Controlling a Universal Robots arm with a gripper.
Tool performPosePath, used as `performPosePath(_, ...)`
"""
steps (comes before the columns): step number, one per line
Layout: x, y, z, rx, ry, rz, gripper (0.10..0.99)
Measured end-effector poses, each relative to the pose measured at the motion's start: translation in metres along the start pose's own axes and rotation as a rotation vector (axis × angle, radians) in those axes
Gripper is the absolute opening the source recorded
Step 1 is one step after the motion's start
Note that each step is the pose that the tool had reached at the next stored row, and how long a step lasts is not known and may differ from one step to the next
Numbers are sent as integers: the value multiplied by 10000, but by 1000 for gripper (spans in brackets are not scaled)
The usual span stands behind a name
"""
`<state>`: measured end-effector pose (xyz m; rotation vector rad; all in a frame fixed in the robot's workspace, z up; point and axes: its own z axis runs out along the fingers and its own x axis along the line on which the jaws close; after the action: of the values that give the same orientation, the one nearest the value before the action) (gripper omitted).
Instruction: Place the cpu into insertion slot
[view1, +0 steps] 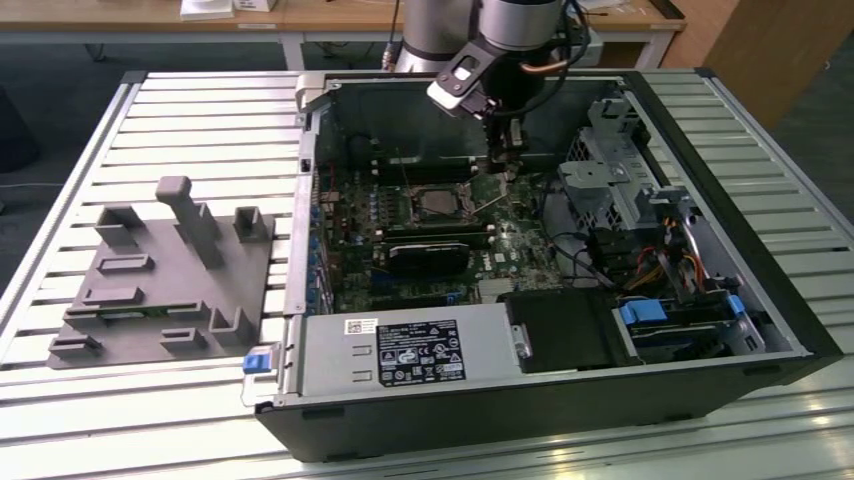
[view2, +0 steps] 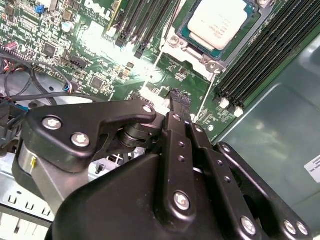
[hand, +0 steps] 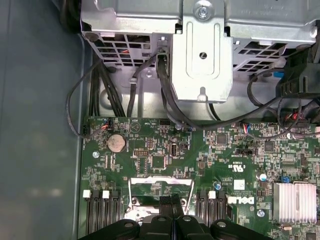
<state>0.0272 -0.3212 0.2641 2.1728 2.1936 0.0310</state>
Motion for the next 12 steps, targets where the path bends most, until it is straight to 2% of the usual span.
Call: performPosePath(12,29,190,37,130,1,-43,106)
